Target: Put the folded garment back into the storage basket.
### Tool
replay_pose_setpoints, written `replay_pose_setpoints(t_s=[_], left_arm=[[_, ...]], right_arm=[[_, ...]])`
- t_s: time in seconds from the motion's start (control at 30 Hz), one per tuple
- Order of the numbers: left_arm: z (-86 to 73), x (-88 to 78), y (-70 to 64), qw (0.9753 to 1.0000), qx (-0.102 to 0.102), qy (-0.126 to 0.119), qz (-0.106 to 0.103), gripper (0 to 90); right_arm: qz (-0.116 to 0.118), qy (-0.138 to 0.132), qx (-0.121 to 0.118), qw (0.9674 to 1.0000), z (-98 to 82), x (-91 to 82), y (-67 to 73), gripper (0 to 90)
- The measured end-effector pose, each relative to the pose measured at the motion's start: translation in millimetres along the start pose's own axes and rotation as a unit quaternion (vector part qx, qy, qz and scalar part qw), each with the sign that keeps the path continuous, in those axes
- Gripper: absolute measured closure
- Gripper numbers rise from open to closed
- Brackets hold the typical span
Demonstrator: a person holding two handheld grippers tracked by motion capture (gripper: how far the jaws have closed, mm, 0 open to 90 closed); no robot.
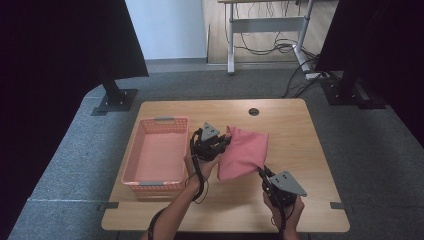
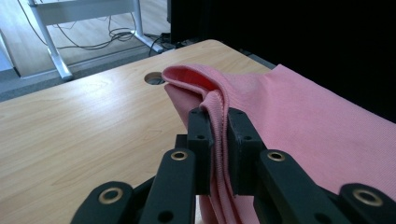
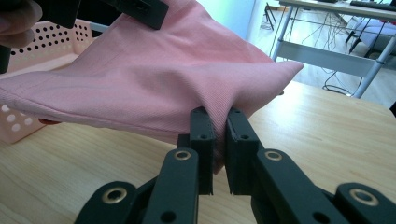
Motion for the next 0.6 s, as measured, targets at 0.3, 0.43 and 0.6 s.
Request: replay_pose_setpoints(t_s=[0.3,0.43,0.6], left_arm=[[0.7,-8.4,9.8,1.0000,-0.003,-0.003,0.007,80.2],[1.4,-12.9,14.3,0.9999,-0.007,-0.004,0.012,80.2],[2.8,-17.1,16.2,0.9998,-0.003,-0.003,0.019,80.3]], right_arm=[[0.005,-0.005,-0.004,1.0000,11.9,5.6,8.6,83.4],[0.009,-0.004,-0.004,0.9999,13.7,9.4,13.3,83.4],[0.014,-0.005,-0.001,0.9999,14.4,13.1,17.8,83.4]])
Point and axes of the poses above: each handheld gripper's, and its own axes: x roughly forward along the jaws, z roughly out of its top, y roughly to its left, the point moved 1 cm from there along x, roughly forward along the jaws, and after that the axes turned 10 degrees about -z, right-handed, at the moved point
